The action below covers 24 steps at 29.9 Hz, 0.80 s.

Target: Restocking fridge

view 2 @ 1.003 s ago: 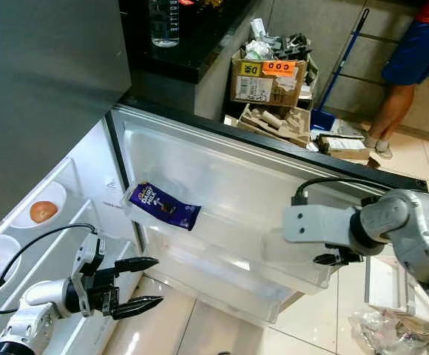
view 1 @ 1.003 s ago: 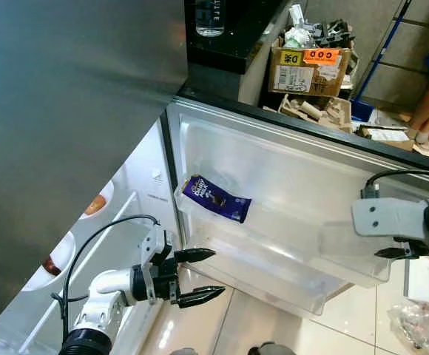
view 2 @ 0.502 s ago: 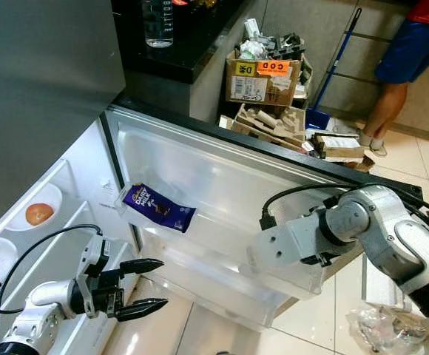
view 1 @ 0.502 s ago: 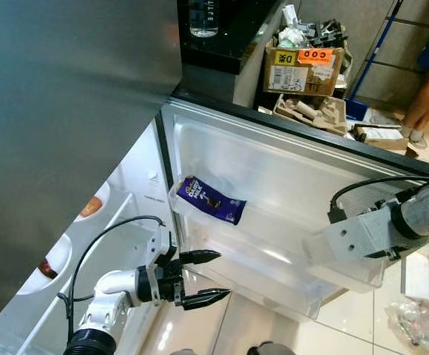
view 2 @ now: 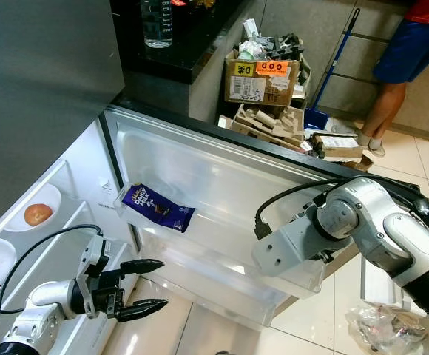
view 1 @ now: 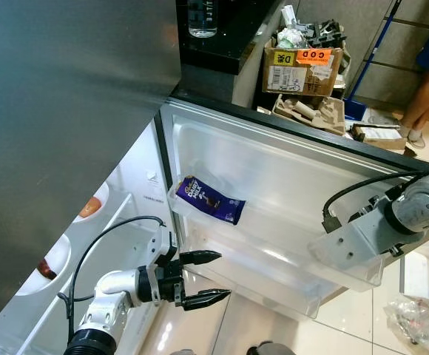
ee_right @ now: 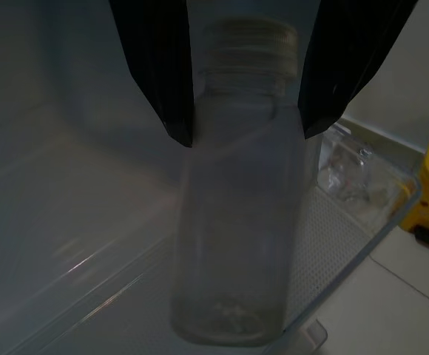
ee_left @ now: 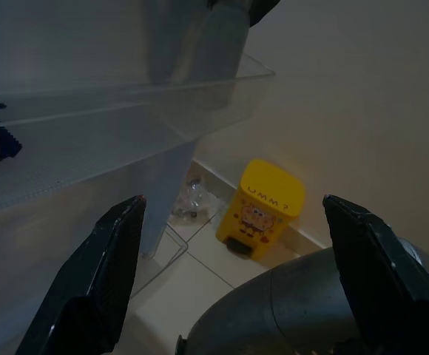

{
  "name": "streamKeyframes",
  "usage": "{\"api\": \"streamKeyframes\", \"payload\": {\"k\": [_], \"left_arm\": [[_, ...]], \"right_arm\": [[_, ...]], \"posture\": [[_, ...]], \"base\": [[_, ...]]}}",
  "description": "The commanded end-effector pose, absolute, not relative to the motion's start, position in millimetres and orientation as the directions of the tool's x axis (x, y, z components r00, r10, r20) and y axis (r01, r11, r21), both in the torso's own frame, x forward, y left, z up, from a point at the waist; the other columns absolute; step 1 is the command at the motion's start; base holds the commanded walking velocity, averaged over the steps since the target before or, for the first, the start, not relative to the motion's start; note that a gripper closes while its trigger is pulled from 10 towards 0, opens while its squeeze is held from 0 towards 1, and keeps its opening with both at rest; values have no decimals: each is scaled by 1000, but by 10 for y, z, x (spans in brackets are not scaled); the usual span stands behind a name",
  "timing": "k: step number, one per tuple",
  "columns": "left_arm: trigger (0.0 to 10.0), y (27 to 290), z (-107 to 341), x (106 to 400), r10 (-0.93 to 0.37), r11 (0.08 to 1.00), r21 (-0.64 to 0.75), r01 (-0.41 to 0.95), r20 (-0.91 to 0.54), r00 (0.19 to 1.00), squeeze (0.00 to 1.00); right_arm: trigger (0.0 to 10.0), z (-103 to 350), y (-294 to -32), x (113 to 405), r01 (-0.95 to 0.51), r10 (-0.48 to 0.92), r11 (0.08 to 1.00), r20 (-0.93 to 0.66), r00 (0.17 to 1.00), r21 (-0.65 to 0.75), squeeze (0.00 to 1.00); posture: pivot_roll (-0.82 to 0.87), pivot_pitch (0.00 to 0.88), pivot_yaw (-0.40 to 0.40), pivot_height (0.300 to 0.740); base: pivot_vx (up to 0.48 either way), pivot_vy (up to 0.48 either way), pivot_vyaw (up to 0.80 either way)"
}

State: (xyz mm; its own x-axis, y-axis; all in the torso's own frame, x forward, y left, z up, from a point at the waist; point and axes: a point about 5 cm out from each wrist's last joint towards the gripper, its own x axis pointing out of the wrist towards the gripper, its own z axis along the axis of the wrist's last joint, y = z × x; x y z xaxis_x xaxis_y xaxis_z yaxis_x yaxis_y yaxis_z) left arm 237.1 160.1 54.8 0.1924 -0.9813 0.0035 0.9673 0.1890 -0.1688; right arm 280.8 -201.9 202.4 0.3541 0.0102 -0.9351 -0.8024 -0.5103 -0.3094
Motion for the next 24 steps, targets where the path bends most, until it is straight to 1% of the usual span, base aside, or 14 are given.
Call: {"api": "streamKeyframes", "payload": {"k": [1,3,7,9,14,17,20,24], "left_arm": [[10000,1583,542,2351,-984,175,-175,969,4,178,0],[10000,1583,542,2352,-984,175,-175,969,4,178,0],[10000,1581,544,2354,-984,174,-173,969,5,178,0],[10000,1580,543,2354,-984,173,-174,969,5,177,0],[10000,1554,535,2352,-985,169,-177,970,8,173,0],[10000,1550,534,2352,-985,168,-177,970,8,172,0],[10000,1535,534,2357,-985,165,-176,970,11,170,0],[10000,1530,533,2354,-985,165,-176,970,11,169,0]], "right_arm": [[0,1990,-1967,2800,-779,-10,-553,-933,361,-295,0],[0,1979,-1951,2796,-774,-11,-562,-933,359,-291,0],[0,1900,-1833,2734,-735,-17,-628,-940,340,-255,0],[0,1901,-1806,2732,-725,-16,-640,-939,344,-255,0],[0,1973,-1675,2764,-665,-4,-692,-920,393,-281,0],[0,1979,-1654,2765,-656,0,-700,-918,397,-283,0],[0,1861,-1532,2693,-623,13,-741,-934,358,-249,0],[0,1798,-1529,2705,-624,-2,-745,-935,354,-234,0]], "posture": [[-130,101,-61,740],[-131,100,-61,740],[-132,99,-60,740],[-132,99,-60,740],[-135,95,-61,740],[-135,95,-61,740],[-133,91,-63,740],[-131,90,-63,740]], "base": [[0,0,0],[0,0,0],[0,0,0],[0,0,0],[0,0,0],[0,0,0],[0,0,0],[0,0,0]]}}
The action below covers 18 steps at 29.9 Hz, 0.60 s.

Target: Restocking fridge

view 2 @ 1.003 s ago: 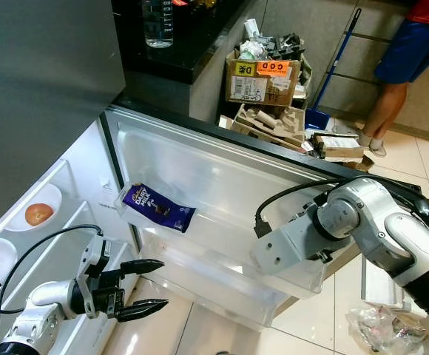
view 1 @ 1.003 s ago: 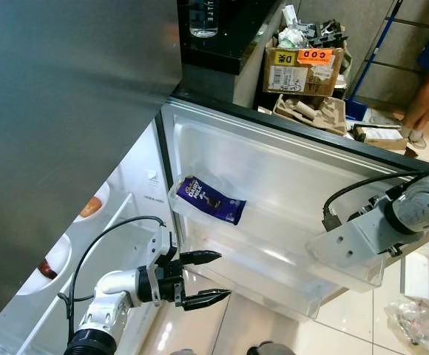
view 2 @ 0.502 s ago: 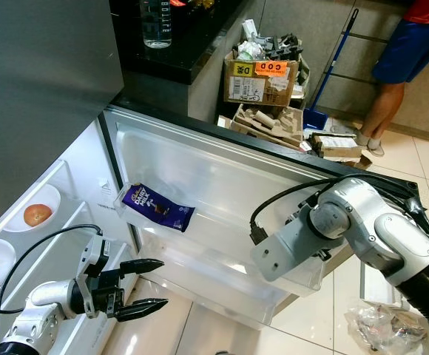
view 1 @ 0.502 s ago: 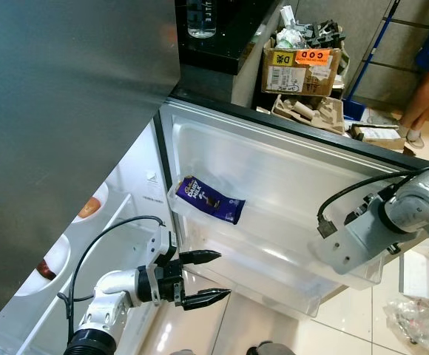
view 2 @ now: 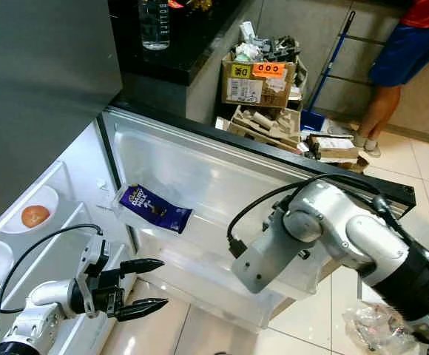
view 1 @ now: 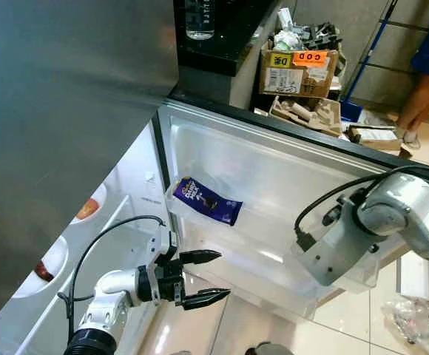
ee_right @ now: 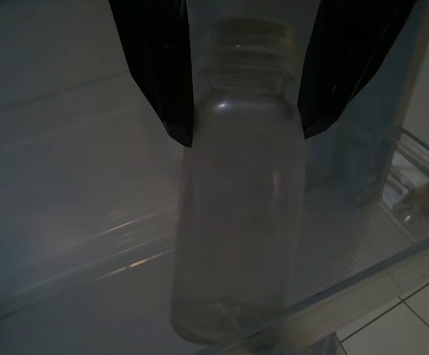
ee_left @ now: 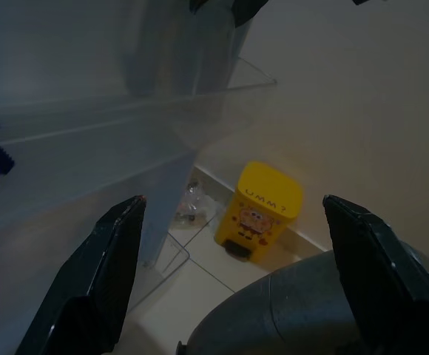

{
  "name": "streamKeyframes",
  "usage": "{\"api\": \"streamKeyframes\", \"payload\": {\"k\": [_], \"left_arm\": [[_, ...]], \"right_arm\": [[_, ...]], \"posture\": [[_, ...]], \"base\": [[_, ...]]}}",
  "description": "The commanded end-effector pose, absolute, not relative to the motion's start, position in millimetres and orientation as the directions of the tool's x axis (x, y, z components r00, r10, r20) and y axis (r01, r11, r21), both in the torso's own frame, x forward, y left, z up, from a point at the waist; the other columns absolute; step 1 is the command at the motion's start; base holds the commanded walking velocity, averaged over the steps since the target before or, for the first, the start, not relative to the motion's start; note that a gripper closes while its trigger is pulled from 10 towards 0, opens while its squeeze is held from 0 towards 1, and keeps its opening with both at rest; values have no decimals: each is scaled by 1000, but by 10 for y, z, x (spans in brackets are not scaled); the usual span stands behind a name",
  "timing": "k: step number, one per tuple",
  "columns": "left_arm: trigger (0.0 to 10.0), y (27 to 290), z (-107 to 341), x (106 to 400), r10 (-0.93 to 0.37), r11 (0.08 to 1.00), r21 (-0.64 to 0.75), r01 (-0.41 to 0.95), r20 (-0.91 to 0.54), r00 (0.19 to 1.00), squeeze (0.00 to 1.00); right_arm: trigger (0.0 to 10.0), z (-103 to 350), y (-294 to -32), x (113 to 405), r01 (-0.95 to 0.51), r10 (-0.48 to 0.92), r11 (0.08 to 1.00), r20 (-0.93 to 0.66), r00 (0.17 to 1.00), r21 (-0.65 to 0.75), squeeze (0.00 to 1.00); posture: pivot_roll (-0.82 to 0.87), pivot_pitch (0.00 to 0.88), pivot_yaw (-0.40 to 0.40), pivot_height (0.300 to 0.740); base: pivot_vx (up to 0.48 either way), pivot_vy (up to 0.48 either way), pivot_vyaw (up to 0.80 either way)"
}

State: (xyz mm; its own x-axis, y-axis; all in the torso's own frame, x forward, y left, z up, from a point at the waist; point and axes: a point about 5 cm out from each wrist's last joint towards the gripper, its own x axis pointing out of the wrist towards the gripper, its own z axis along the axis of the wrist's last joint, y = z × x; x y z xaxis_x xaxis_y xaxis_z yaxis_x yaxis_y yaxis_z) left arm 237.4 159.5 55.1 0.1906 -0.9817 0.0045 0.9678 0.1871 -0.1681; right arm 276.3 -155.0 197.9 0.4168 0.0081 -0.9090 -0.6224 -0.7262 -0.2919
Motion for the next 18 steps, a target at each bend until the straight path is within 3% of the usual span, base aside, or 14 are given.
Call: {"api": "streamKeyframes", "payload": {"k": [1,7,12,18], "left_arm": [[10000,1530,533,2354,-985,165,-176,970,11,169,0],[10000,1528,529,2350,-986,164,-178,970,10,169,0],[10000,1515,525,2347,-985,166,-180,970,16,171,0],[10000,1508,518,2340,-985,166,-182,969,17,172,0]], "right_arm": [[0,1798,-1529,2705,-624,-2,-745,-935,354,-234,0],[0,1760,-1628,2738,-634,-65,-751,-936,346,-182,0],[0,1656,-1886,2643,-656,-210,-755,-939,273,-22,0],[0,1597,-1941,2594,-661,-236,-750,-942,240,19,0]], "posture": [[-131,90,-63,740],[-132,91,-64,740],[-139,96,-71,740],[-141,99,-71,740]], "base": [[0,0,0],[0,0,0],[0,0,0],[0,0,0]]}}
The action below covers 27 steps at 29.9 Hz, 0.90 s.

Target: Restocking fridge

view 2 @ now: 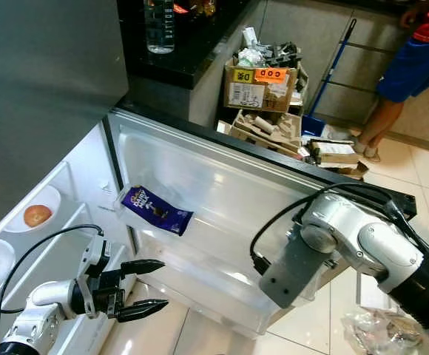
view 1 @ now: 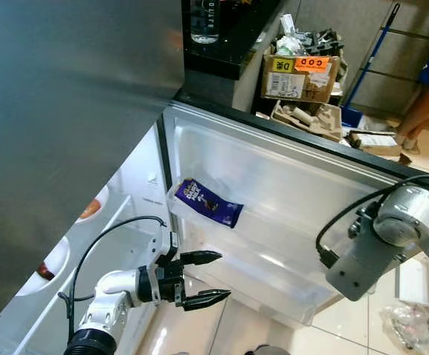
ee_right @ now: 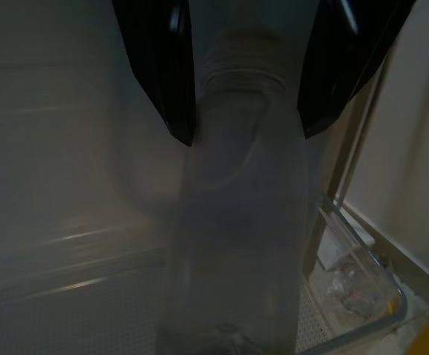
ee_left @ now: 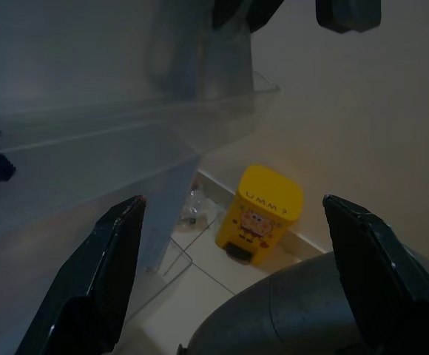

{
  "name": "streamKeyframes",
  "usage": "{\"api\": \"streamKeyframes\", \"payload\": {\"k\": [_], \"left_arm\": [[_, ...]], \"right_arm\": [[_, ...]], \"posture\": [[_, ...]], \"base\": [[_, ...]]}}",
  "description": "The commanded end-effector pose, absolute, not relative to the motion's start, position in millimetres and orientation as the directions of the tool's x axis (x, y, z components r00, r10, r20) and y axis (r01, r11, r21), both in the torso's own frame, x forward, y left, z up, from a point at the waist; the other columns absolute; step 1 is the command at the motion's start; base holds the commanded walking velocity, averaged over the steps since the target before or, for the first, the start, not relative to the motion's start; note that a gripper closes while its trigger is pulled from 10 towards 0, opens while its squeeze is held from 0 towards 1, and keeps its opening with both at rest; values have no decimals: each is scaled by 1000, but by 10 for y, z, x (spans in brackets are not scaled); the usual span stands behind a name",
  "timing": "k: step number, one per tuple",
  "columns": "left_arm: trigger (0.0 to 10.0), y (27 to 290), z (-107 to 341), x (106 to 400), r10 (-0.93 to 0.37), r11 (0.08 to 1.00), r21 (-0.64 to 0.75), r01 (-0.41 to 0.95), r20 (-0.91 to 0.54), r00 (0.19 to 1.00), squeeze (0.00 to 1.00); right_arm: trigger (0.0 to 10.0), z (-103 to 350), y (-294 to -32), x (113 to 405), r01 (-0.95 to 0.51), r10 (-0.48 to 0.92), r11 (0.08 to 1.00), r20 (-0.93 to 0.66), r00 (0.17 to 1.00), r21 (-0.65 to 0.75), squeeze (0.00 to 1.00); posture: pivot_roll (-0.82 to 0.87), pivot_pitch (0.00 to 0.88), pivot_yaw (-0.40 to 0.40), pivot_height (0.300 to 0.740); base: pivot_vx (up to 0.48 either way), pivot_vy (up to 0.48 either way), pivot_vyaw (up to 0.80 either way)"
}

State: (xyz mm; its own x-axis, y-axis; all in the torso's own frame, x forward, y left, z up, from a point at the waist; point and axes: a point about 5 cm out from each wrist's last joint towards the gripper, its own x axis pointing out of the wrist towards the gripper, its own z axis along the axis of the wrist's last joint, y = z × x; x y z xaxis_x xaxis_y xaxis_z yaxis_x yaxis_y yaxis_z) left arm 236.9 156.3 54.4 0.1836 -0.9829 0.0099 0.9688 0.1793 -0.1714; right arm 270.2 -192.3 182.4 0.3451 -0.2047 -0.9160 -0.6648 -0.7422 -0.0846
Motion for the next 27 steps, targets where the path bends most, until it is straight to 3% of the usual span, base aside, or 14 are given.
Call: {"api": "streamKeyframes", "payload": {"k": [1,5,6,7,8,12,16,17,23,25,26,27], "left_arm": [[10000,1508,518,2340,-985,166,-182,969,17,172,0],[10000,1509,518,2340,-985,167,-182,969,16,173,0],[10000,1513,516,2340,-985,168,-181,969,14,173,0],[10000,1513,516,2340,-985,168,-181,969,14,173,0],[10000,1515,517,2341,-985,168,-181,969,14,174,0],[10000,1522,517,2342,-984,171,-180,969,12,176,0],[10000,1522,516,2342,-984,171,-181,969,12,176,0],[10000,1521,517,2343,-984,171,-181,969,12,176,0],[10000,1517,515,2346,-984,171,-180,969,12,176,0],[10000,1511,515,2348,-984,171,-180,969,13,176,0],[10000,1511,515,2348,-984,171,-180,969,13,176,0],[10000,1510,515,2348,-984,171,-179,969,13,177,0]], "right_arm": [[0,1597,-1941,2594,-661,-236,-750,-942,240,19,0],[0,1554,-1908,2573,-658,-210,-753,-951,227,9,0],[941,1525,-1869,2553,-656,-182,-755,-958,221,-8,0],[941,1525,-1869,2553,-656,-182,-755,-958,221,-8,0],[2784,1519,-1854,2550,-654,-173,-757,-960,222,-15,0],[784,1527,-1760,2591,-641,-111,-762,-958,263,-87,0],[706,1543,-1746,2604,-637,-104,-765,-955,276,-101,0],[0,1563,-1734,2627,-631,-102,-768,-951,292,-112,0],[196,1619,-1702,2676,-619,-111,-775,-937,330,-126,0],[1451,1612,-1703,2680,-620,-116,-776,-938,327,-120,0],[1451,1612,-1703,2680,-620,-116,-776,-938,327,-120,0],[2275,1608,-1701,2686,-620,-117,-775,-938,327,-120,0]], "posture": [[-141,99,-71,740],[-139,99,-70,740],[-139,99,-70,740],[-139,99,-70,740],[-137,100,-70,740],[-137,100,-70,740],[-137,100,-70,740],[-140,101,-70,740],[-141,100,-69,740],[-139,100,-71,740],[-139,100,-71,740],[-139,100,-71,740]], "base": [[0,0,0],[0,0,0],[0,0,0],[0,0,0],[0,0,0],[0,0,0],[0,0,0],[0,0,0],[0,0,0],[0,0,0],[0,0,0],[0,0,0]]}}
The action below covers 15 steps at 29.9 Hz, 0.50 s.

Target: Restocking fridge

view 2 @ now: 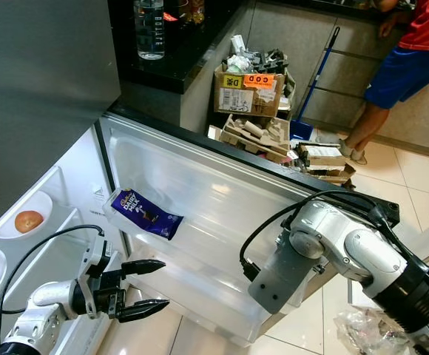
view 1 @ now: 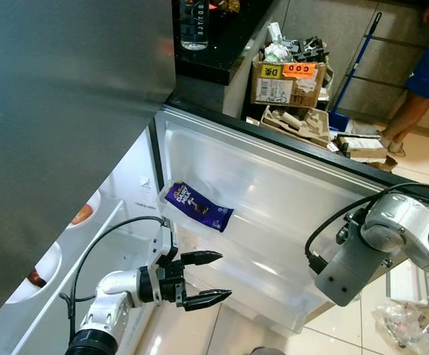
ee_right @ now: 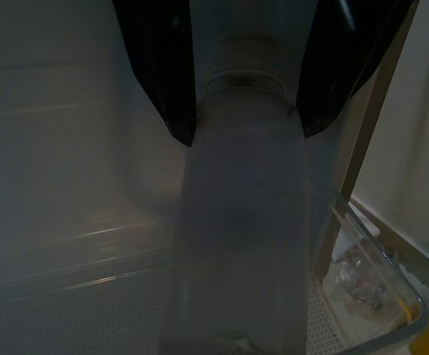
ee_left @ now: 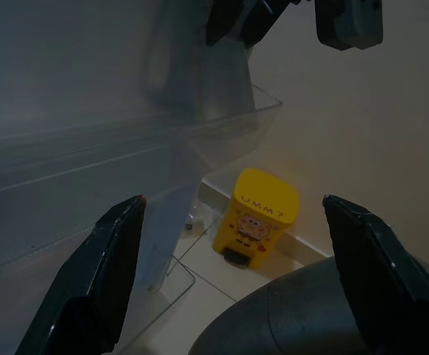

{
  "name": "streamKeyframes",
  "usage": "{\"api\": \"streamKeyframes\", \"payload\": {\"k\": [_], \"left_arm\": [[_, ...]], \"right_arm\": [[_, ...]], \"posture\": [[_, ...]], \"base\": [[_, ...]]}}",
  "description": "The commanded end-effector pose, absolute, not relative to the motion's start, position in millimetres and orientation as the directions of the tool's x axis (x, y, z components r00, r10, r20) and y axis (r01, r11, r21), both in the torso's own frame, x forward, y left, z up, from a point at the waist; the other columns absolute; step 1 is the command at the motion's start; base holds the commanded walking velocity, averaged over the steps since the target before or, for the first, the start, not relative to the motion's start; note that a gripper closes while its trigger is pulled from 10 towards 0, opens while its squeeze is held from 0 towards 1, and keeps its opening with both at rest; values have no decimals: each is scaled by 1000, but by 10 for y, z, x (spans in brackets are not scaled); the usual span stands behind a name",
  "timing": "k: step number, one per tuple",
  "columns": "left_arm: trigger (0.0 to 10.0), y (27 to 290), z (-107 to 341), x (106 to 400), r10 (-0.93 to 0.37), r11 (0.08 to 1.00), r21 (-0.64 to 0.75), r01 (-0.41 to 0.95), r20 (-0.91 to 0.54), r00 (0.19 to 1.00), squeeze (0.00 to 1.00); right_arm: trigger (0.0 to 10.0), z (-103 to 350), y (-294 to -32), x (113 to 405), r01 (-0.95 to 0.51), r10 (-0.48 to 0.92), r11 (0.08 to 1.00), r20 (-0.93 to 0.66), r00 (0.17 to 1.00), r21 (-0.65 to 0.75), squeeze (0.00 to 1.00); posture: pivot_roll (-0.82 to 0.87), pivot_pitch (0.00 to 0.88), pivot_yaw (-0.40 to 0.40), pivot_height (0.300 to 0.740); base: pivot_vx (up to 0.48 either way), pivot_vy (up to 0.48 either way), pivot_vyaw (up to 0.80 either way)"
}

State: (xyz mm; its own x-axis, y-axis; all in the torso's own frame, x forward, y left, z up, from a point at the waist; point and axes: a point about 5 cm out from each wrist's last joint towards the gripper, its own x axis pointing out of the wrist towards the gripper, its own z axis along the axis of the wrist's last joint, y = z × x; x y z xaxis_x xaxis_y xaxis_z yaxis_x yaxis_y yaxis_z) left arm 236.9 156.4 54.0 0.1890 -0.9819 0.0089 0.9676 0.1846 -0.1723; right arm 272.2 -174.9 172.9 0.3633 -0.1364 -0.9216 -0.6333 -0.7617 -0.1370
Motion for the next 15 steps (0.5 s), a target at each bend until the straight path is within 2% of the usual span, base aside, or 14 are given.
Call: {"api": "streamKeyframes", "payload": {"k": [1,2,3,4,5,9,10,12,13,14,15], "left_arm": [[10000,1509,514,2347,-984,172,-180,969,13,177,0],[10000,1509,514,2347,-984,172,-180,969,13,177,0],[10000,1511,511,2345,-984,172,-180,968,12,177,0],[10000,1514,508,2341,-984,173,-181,968,12,178,0],[10000,1516,506,2338,-984,173,-182,968,11,178,0],[10000,1513,502,2336,-984,173,-182,968,9,178,0],[10000,1511,504,2341,-984,174,-182,968,10,179,0],[10000,1505,505,2347,-984,174,-181,968,11,179,0],[10000,1502,505,2348,-984,174,-180,968,11,179,0],[10000,1502,505,2348,-984,174,-180,968,11,179,0],[10000,1500,505,2349,-984,174,-180,968,12,179,0]], "right_arm": [[5216,1604,-1700,2695,-620,-116,-775,-937,330,-122,0],[5216,1604,-1700,2695,-620,-116,-775,-937,330,-122,0],[10000,1599,-1702,2701,-624,-117,-772,-937,329,-123,176],[10000,1599,-1701,2706,-624,-114,-771,-936,333,-128,482],[10000,1603,-1699,2712,-622,-107,-770,-934,341,-139,694],[10000,1633,-1685,2742,-617,-86,-768,-927,365,-172,675],[10000,1657,-1664,2764,-616,-67,-763,-923,379,-197,631],[10000,1691,-1626,2786,-617,-30,-751,-921,388,-235,376],[10000,1702,-1611,2790,-622,-6,-740,-922,386,-256,125],[10000,1702,-1611,2790,-622,-6,-740,-922,386,-256,125],[10000,1719,-1593,2795,-622,12,-734,-921,390,-274,0]], "posture": [[-138,101,-71,740],[-138,101,-71,740],[-138,101,-71,740],[-138,101,-71,740],[-140,102,-72,740],[-141,101,-71,740],[-142,100,-72,740],[-142,100,-72,740],[-142,100,-72,740],[-142,100,-72,740],[-142,100,-72,740]], "base": [[0,0,0],[0,0,0],[0,0,0],[0,0,0],[0,0,0],[0,0,0],[0,0,0],[0,0,0],[0,0,0],[0,0,0],[0,0,0]]}}
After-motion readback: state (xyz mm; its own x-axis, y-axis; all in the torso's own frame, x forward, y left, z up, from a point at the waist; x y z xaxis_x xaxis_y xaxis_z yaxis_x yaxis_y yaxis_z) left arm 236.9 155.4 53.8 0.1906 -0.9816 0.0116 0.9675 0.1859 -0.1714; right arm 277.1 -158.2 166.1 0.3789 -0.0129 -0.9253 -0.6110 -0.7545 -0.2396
